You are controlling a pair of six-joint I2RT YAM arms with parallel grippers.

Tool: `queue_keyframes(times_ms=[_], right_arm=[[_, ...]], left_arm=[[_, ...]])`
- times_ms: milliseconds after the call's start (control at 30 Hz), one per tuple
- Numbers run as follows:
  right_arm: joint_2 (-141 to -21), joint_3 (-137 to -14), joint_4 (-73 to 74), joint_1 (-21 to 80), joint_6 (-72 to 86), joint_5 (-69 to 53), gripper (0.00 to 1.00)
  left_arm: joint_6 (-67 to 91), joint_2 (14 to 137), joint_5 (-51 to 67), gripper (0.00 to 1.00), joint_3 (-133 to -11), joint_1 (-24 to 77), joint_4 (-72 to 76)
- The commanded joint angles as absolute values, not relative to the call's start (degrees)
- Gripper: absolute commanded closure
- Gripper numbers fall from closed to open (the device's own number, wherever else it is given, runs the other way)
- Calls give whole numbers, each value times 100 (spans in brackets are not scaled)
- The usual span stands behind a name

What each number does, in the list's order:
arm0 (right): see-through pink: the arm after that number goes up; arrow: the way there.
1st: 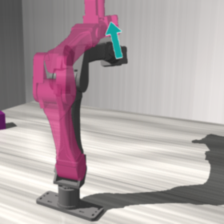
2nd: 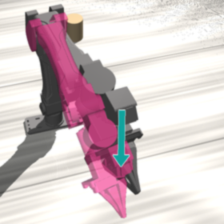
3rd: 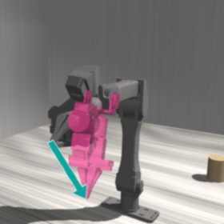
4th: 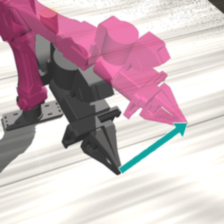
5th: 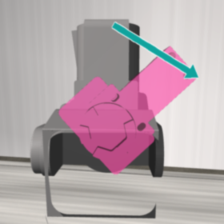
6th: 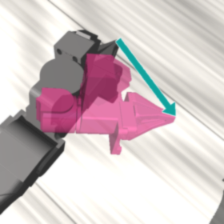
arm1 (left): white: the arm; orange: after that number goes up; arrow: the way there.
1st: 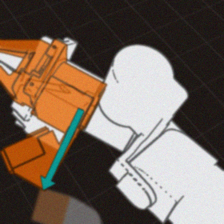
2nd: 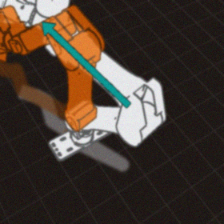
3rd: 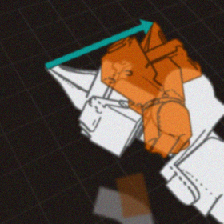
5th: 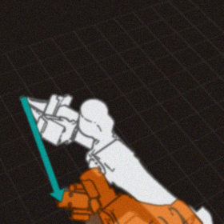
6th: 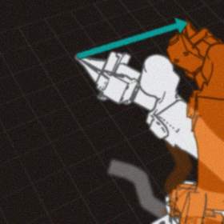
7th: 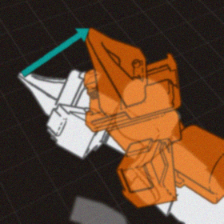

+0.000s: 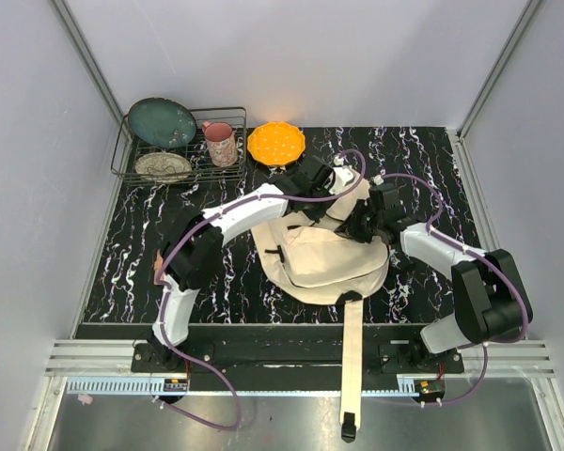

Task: Pack the student bag
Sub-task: Adjust the student bag at the center of the board.

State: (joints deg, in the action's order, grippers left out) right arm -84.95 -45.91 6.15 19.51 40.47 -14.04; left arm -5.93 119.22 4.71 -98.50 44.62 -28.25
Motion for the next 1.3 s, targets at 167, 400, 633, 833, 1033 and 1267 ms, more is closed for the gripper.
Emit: queue_keyframes(times_ms=[167, 400, 633, 833, 1033, 1267], right_arm=[[-8877, -4263, 1169, 2048, 4052, -668, 85], [-9343, -4377, 1064, 2039, 4069, -668, 89], [-8825, -4377, 537, 2039, 4113, -975, 79], [-8069, -4614, 702, 2039, 4096, -721, 51], [-7401, -4685, 878, 2039, 4122, -580, 48], [-6671, -4807, 853, 2048, 3806, -1141, 40]], left_arm=[[-9, 11110, -457, 100, -10353, 3973, -2356], [316, 10487, -229, 100, -10433, 3832, -2022], [501, 10433, -35, 100, -9995, 3832, -1671], [712, 10398, 149, 66, -9765, 3814, -1573], [747, 10196, 62, 39, -9624, 3797, -1599], [1027, 9091, -702, 1, -8624, 3412, -1731]])
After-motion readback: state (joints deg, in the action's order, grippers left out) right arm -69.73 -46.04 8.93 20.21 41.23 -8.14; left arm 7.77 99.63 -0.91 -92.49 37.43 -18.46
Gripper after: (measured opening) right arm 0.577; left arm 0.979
